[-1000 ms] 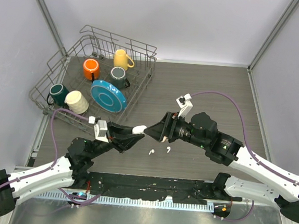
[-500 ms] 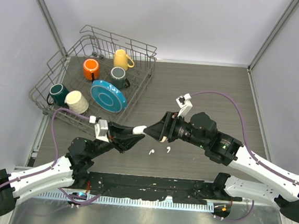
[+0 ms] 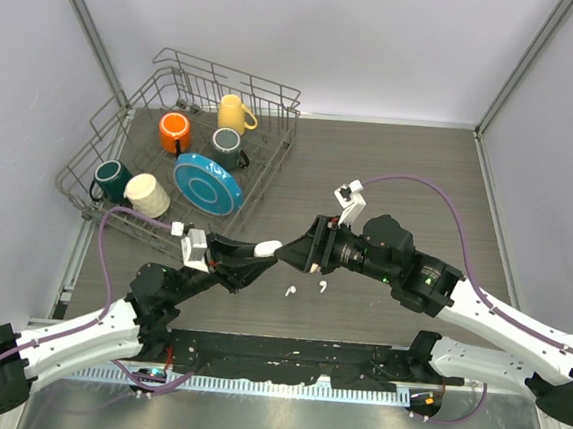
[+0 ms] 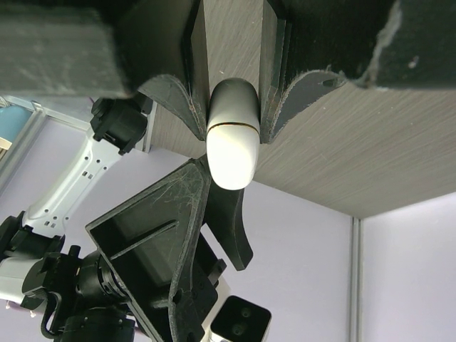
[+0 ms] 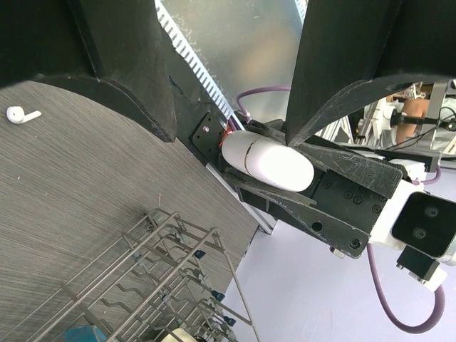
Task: Insert the wireless bluetooth earbuds into the charging case
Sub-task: Open the charging case.
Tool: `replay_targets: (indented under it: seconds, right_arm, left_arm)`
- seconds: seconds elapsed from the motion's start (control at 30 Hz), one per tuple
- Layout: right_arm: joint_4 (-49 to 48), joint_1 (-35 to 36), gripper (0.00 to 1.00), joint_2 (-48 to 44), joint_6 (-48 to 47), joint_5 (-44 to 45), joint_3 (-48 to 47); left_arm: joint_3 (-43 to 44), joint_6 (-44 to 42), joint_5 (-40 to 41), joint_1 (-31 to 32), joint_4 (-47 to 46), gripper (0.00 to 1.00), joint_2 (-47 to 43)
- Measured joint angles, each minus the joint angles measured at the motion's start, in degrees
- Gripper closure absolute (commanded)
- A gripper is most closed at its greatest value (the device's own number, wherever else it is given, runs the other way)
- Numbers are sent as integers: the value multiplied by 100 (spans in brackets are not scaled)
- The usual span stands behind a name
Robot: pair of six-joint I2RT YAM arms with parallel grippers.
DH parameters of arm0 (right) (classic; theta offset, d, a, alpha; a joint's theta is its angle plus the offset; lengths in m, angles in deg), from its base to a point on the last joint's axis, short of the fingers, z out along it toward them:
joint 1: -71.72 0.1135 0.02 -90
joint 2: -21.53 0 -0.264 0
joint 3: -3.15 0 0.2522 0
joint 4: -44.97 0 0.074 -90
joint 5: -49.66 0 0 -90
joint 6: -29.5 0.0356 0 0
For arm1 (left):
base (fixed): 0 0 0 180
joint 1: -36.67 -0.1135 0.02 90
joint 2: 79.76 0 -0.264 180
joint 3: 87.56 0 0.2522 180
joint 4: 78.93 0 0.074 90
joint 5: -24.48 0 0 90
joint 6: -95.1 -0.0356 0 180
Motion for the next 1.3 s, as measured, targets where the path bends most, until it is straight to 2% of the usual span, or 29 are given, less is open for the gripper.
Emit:
replay_targets:
  seconds: [0.53, 0.7, 0.83, 1.3]
  right_arm:
    - [-317, 39, 32, -7, 289, 507, 37]
    - [-396, 31, 24, 0, 490, 667, 101]
    - [-605, 31, 19, -2, 708, 557, 225]
    - [-1641, 31, 19, -232, 1561, -219, 968]
  left_arm:
    - [66, 98, -348, -31, 138, 100, 4]
    - [83, 146, -516, -13, 136, 100, 2]
    - [85, 136, -509, -11, 138, 100, -11]
    - [87, -138, -361, -11, 190, 100, -251]
